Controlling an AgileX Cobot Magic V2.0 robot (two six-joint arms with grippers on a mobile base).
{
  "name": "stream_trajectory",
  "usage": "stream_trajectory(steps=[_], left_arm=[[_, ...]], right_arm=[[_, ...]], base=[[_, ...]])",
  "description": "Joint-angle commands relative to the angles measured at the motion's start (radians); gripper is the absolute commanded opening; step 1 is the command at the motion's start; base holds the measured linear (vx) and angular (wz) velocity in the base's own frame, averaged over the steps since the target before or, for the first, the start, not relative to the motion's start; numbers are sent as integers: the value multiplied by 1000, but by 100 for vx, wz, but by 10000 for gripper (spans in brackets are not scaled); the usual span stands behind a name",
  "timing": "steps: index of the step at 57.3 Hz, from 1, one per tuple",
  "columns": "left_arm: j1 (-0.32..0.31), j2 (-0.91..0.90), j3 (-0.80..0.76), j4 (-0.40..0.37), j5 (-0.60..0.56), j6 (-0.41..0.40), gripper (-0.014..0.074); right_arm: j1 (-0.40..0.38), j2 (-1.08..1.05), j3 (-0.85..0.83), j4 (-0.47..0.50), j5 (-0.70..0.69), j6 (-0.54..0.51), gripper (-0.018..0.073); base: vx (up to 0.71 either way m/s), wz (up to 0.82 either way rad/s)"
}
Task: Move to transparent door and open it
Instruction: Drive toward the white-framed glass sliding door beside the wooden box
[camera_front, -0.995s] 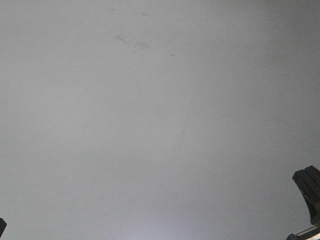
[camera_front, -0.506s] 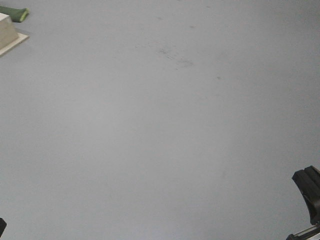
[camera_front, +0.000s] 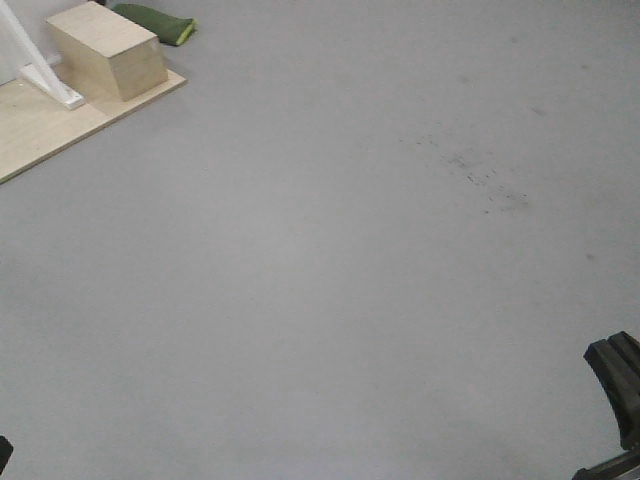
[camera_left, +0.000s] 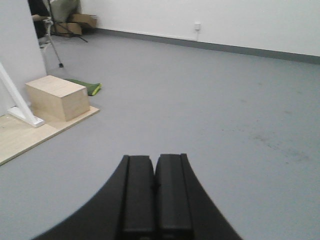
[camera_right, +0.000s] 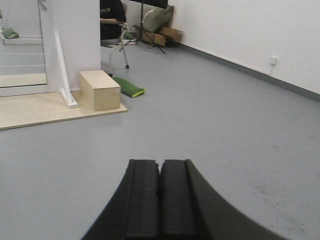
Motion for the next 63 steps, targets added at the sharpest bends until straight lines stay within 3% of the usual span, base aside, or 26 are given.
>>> stream_trajectory(steps=[1,63], left_arm=[[-4,-14,8,-12,-82,-5,-6],[-4,-14,8,-12,-82,-5,-6]], right_arm=[[-2,-16,3,-9,-86,-9,-1],[-2,-16,3,-9,-85,-9,-1]], base=[[61,57],[60,46]])
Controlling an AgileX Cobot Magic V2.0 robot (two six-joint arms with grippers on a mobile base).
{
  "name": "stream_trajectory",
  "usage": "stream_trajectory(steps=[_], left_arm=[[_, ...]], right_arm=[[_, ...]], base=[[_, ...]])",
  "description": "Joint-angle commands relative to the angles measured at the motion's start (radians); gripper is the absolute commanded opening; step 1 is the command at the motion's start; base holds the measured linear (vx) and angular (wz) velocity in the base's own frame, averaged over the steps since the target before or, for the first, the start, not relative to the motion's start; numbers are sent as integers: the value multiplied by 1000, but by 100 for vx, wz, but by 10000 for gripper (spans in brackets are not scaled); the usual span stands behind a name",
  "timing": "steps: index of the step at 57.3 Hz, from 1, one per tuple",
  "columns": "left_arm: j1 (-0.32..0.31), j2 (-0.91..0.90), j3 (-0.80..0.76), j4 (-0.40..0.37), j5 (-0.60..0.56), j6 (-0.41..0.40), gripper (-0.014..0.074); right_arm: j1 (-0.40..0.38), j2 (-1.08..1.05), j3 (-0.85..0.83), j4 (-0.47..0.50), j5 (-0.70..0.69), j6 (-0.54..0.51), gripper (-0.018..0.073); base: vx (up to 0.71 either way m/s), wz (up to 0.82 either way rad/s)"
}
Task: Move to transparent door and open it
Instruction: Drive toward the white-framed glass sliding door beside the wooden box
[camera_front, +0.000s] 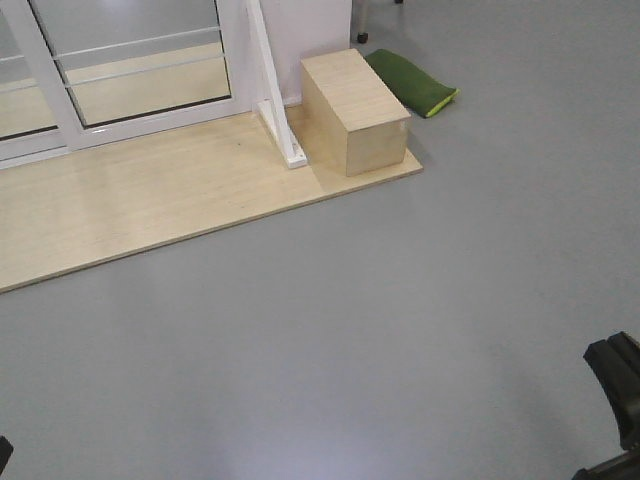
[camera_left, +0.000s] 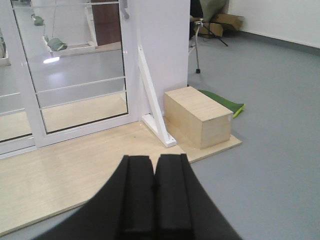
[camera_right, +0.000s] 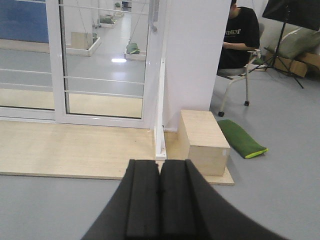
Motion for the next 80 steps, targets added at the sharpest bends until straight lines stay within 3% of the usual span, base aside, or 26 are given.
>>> stream_trajectory(steps=[1,80], left_arm=[[-4,-14,8,-12,-82,-5,-6],[-4,-14,8,-12,-82,-5,-6]], right_arm=[[-2,-16,3,-9,-85,-9,-1],[-2,-16,3,-9,-86,-9,-1]], base=[[60,20],[56,22]])
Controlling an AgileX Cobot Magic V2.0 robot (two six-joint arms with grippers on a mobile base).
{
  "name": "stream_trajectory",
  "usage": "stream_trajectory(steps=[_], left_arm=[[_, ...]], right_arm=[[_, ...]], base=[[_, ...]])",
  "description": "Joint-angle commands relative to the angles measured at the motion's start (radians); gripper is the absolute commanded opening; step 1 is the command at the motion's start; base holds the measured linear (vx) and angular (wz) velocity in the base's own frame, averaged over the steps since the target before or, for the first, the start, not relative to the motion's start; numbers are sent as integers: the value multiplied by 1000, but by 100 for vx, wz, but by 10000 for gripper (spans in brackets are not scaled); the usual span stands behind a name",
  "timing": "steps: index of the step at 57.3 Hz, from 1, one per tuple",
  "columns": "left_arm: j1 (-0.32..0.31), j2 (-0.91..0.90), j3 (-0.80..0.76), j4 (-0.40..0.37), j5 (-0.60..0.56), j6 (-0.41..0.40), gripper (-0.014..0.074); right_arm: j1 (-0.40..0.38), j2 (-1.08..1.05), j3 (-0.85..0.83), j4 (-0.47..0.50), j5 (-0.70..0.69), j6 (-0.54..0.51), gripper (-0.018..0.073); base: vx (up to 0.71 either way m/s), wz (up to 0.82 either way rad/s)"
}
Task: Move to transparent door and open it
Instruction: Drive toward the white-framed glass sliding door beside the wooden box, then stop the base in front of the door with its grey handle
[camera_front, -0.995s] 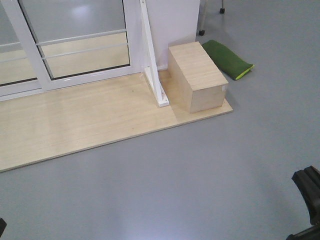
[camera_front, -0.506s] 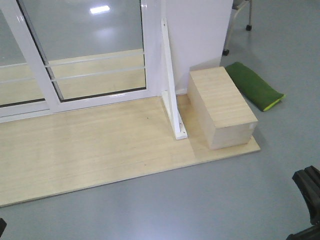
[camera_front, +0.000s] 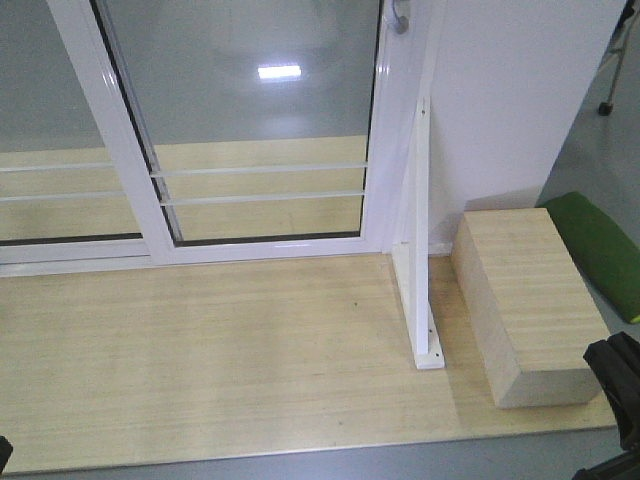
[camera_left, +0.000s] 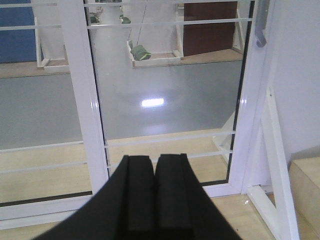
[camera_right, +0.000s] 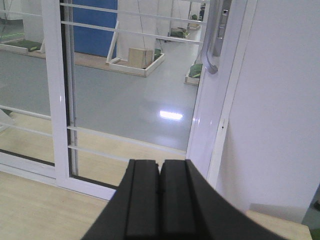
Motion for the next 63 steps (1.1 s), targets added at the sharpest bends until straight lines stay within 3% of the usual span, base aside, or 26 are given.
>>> stream_trajectory(steps=[1,63], left_arm=[[-4,-14,8,-12,-82,-5,-6],[-4,-14,8,-12,-82,-5,-6]], right_arm=[[-2,-16,3,-9,-86,-9,-1],[-2,-16,3,-9,-86,-9,-1]], base=[[45,20],[31,4]])
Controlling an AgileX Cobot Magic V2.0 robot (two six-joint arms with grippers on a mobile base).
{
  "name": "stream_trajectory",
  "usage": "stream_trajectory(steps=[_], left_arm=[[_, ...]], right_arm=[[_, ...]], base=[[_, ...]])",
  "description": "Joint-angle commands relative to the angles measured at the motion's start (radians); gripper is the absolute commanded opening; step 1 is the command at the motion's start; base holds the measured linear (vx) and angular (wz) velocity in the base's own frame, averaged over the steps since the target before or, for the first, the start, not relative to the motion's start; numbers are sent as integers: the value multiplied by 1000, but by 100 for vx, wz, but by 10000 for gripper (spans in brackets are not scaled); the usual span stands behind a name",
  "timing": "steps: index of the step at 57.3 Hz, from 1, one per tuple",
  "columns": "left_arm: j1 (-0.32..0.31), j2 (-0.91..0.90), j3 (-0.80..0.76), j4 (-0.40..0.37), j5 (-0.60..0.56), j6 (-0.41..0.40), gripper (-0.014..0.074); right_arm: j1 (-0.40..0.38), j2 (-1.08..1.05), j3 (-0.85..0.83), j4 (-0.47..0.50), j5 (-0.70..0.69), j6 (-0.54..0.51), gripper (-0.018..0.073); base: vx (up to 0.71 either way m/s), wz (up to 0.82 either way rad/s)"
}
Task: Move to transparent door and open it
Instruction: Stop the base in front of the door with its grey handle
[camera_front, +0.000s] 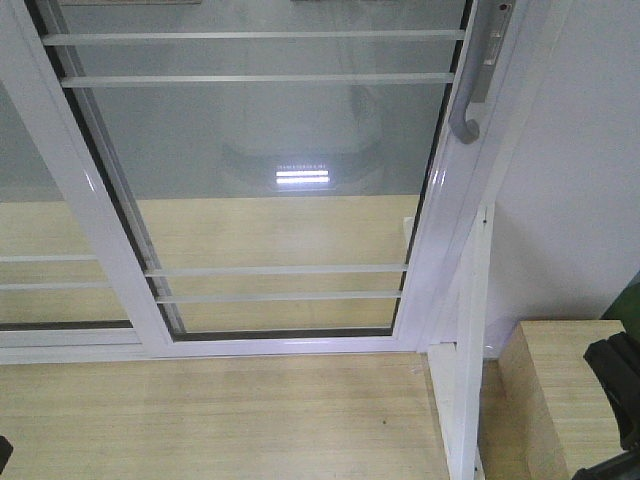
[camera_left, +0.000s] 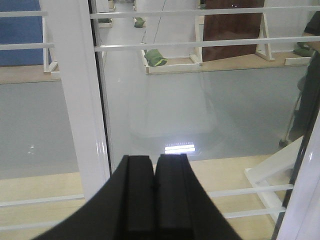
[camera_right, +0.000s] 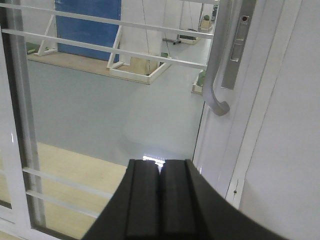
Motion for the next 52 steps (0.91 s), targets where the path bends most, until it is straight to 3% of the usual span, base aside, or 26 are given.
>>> stream_trajectory(steps=[1,52], left_arm=[[-4,-14,8,-12,-82,-5,-6],[8,-1,8,-12,-76,-5,-6]], right_arm=[[-2,-16,3,-9,-86,-9,-1],[-2,14,2,-8,-87,-9,-1]], base=[[14,-5],[6,0]])
